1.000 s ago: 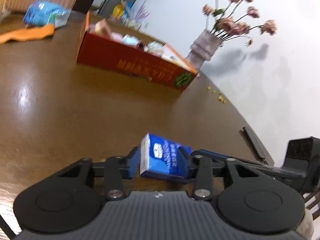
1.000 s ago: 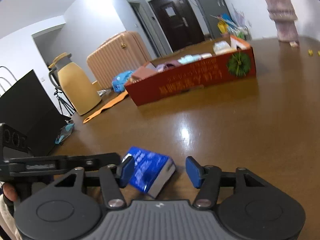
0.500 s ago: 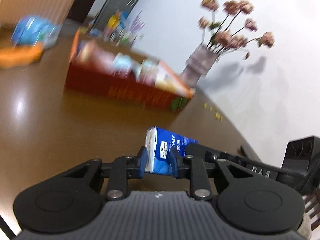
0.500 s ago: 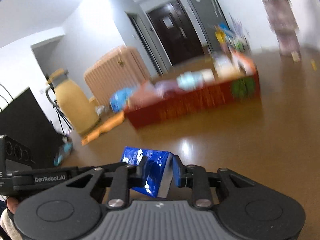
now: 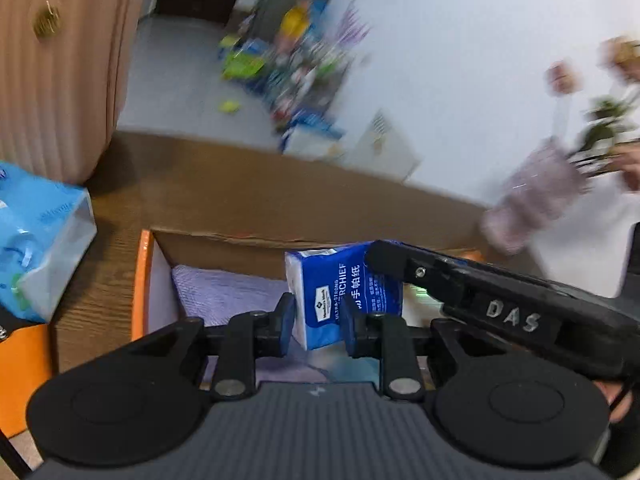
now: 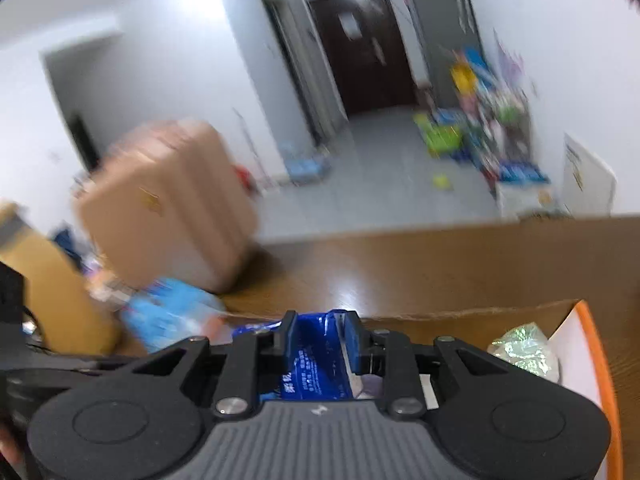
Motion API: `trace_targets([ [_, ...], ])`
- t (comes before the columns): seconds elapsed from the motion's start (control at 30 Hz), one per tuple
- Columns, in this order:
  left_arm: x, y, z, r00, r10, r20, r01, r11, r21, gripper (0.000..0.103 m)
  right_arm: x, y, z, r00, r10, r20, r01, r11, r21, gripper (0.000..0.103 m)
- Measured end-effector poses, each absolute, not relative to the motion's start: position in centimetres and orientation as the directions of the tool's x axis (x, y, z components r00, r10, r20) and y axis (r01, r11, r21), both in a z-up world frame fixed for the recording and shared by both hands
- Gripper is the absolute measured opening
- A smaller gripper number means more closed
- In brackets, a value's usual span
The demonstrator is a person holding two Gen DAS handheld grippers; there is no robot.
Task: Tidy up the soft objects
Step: 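Carry the milk carton into the box and open both grippers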
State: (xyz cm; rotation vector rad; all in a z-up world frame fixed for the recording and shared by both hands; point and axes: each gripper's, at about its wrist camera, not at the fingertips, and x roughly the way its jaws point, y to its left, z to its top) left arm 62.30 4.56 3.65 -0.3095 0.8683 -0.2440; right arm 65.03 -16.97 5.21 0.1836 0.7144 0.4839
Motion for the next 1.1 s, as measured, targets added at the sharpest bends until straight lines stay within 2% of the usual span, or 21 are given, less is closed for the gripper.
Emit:
trace_targets([
  [0.1, 64.8, 3.1, 1.1, 0.554, -0.286, -0.782, 0.070, 0.952, -0.298, 0.022, 67.9, -15.9, 2.3, 0.603, 0.415, -0.681, -0.324, 0.908, 0.266, 0.013],
  [0.17, 65.5, 2.4, 0.8, 0.513, -0.282, -0.811, 0.091, 0.957, -0.275, 0.022, 68.6, -16.0, 1.0, 0.578, 0.396, -0.714, -0.293, 0.917, 0.271, 0.013],
  [0.33, 66.7, 1.8, 1.1, 0.529, -0.254, -0.810, 0.083, 0.965, -0.248, 0.022, 69.0, -16.9, -0.4, 0.562, 0.401, -0.723, -0.247, 0.916, 0.316, 0.016],
  [0.4, 66.6, 1.8, 1.6, 0.540, -0.247, -0.805, 0.091, 0.967, -0.236, 0.028, 68.5, -16.8, 0.0, 0.576, 0.390, -0.719, -0.255, 0.921, 0.295, 0.017],
  [0.43, 66.1, 1.6, 2.0, 0.545, -0.237, -0.804, 0.088, 0.970, -0.226, 0.029, 68.0, -17.0, 0.5, 0.584, 0.384, -0.715, -0.258, 0.923, 0.285, 0.021],
  [0.5, 64.7, 2.2, 3.3, 0.560, -0.235, -0.795, 0.087, 0.970, -0.226, 0.040, 66.9, -17.9, 2.0, 0.602, 0.380, -0.702, -0.266, 0.925, 0.272, 0.023],
  [0.57, 62.8, 2.8, 5.5, 0.600, -0.223, -0.768, 0.088, 0.973, -0.214, 0.040, 65.4, -18.9, 4.0, 0.630, 0.373, -0.681, -0.276, 0.927, 0.253, 0.024],
  [0.67, 59.2, 3.6, 9.2, 0.655, -0.211, -0.725, 0.103, 0.976, -0.192, 0.043, 62.7, -20.8, 7.6, 0.669, 0.352, -0.655, -0.283, 0.935, 0.214, 0.032],
  [0.77, 55.5, 4.2, 12.5, 0.701, -0.184, -0.690, 0.102, 0.982, -0.158, 0.046, 59.3, -22.9, 10.8, 0.709, 0.320, -0.629, -0.275, 0.946, 0.171, 0.034],
  [0.83, 53.2, 4.5, 14.3, 0.724, -0.153, -0.673, 0.097, 0.988, -0.120, 0.051, 57.1, -24.6, 12.5, 0.730, 0.302, -0.613, -0.265, 0.952, 0.153, 0.038],
  [0.87, 51.9, 4.6, 15.1, 0.736, -0.133, -0.664, 0.088, 0.991, -0.101, 0.058, 56.0, -25.3, 13.3, 0.739, 0.293, -0.607, -0.259, 0.955, 0.146, 0.039],
  [0.9, 50.7, 4.8, 15.8, 0.748, -0.126, -0.651, 0.087, 0.992, -0.092, 0.060, 55.0, -25.9, 13.9, 0.748, 0.285, -0.599, -0.251, 0.958, 0.142, 0.040],
  [1.03, 46.8, 4.5, 17.9, 0.784, -0.097, -0.614, 0.078, 0.995, -0.059, 0.060, 51.0, -27.9, 15.9, 0.772, 0.276, -0.572, -0.236, 0.961, 0.144, 0.042],
  [1.1, 44.8, 4.4, 18.3, 0.799, -0.091, -0.594, 0.076, 0.996, -0.051, 0.061, 49.1, -28.4, 16.4, 0.780, 0.278, -0.560, -0.240, 0.960, 0.143, 0.046],
])
